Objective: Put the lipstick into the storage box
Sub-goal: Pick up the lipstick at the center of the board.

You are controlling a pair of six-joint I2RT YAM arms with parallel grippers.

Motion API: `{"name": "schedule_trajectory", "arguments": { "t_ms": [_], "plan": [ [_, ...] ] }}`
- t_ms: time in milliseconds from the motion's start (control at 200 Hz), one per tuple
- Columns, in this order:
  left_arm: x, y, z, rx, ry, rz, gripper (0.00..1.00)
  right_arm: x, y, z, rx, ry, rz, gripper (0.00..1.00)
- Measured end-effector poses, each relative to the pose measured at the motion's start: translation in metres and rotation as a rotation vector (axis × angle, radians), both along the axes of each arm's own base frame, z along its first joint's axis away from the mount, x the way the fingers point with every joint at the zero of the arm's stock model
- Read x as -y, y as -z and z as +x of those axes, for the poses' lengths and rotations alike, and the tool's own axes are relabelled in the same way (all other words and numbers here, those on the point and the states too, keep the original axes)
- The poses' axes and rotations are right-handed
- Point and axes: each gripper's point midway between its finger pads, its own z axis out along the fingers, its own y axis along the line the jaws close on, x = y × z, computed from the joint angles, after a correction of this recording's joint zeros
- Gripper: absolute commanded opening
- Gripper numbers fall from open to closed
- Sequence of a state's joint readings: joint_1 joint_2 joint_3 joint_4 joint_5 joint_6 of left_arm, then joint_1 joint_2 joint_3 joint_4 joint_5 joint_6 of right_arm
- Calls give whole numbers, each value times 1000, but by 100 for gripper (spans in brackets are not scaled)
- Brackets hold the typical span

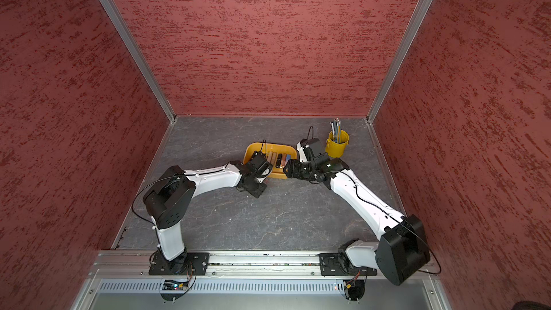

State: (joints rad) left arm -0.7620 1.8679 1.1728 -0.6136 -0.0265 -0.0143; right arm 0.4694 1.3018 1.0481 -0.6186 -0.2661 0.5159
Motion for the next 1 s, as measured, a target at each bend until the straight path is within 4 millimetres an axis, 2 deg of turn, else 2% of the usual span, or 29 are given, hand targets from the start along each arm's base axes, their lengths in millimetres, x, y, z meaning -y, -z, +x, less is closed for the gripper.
{"name": "schedule_trajectory", "arguments": {
  "t_ms": [215,381,556,681,827,997],
  "plan": [
    [-11,-5,-25,-75,-23,-35,16,7,-6,3,10,18,18,67],
    [-19,-29,-37,-111,-87,-158,16,10,-12,4,-2,26,65,70],
    [-19,-77,-44,-98,-157,-398,18,7,-20,7,-22,20,182,72],
    [-11,-120,-43,-63,-173,-595,20,-7,-29,4,-40,-28,308,75],
    [4,-169,-37,-25,-160,-805,20,-29,-59,2,-7,-131,482,77],
    [21,-206,-31,-33,-141,-987,20,-43,-88,-6,34,-235,623,78]
  ]
}}
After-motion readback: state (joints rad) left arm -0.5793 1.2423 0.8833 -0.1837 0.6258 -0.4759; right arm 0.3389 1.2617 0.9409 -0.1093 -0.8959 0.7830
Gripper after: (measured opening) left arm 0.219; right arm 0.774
